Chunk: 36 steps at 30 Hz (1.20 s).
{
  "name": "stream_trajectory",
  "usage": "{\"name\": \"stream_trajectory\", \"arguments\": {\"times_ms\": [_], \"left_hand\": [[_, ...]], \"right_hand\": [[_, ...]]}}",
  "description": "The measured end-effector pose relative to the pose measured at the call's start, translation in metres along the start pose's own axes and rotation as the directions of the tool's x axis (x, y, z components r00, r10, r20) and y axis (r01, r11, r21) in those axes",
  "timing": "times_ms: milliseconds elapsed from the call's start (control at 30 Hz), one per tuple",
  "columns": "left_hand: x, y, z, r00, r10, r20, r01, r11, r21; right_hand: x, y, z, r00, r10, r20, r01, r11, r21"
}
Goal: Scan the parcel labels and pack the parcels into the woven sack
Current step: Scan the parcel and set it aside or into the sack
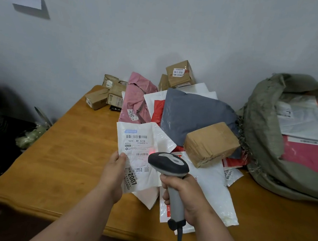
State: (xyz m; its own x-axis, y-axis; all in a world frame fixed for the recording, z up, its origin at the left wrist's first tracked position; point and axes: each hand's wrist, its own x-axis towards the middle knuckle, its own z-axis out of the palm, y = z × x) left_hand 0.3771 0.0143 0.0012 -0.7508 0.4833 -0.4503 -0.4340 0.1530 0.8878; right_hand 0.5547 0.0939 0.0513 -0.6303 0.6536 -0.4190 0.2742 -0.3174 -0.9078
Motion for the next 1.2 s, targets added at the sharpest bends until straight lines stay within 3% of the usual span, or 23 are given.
{"name": "stream_trajectory", "arguments": {"times_ms": [400,667,833,1033,1200], "left_hand": [[0.008,0.009,0.01,0.994,-0.011,0.109,0.01,1.0,0.008],[0.002,0.033,0.044,0.97,-0.013,0.241,-0.001,0.998,0.06],[-0.022,0.044,0.097,0.916,0.019,0.4,-0.076,0.989,0.127],[-0.05,0.043,0.189,0.802,-0.006,0.598,-0.132,0.974,0.186],[-0.068,0.029,0.288,0.748,0.037,0.663,-0.267,0.931,0.25]], "right_hand": [[0.001,-0.006,0.001,0.999,-0.002,-0.054,0.005,0.999,0.053],[-0.004,-0.012,-0.018,0.957,-0.076,-0.279,0.11,0.988,0.109],[-0.021,-0.013,-0.062,0.901,-0.078,-0.426,0.183,0.96,0.212],[-0.034,-0.011,-0.136,0.878,-0.08,-0.472,0.244,0.923,0.298],[-0.033,-0.019,-0.225,0.78,-0.074,-0.621,0.334,0.889,0.314]]}}
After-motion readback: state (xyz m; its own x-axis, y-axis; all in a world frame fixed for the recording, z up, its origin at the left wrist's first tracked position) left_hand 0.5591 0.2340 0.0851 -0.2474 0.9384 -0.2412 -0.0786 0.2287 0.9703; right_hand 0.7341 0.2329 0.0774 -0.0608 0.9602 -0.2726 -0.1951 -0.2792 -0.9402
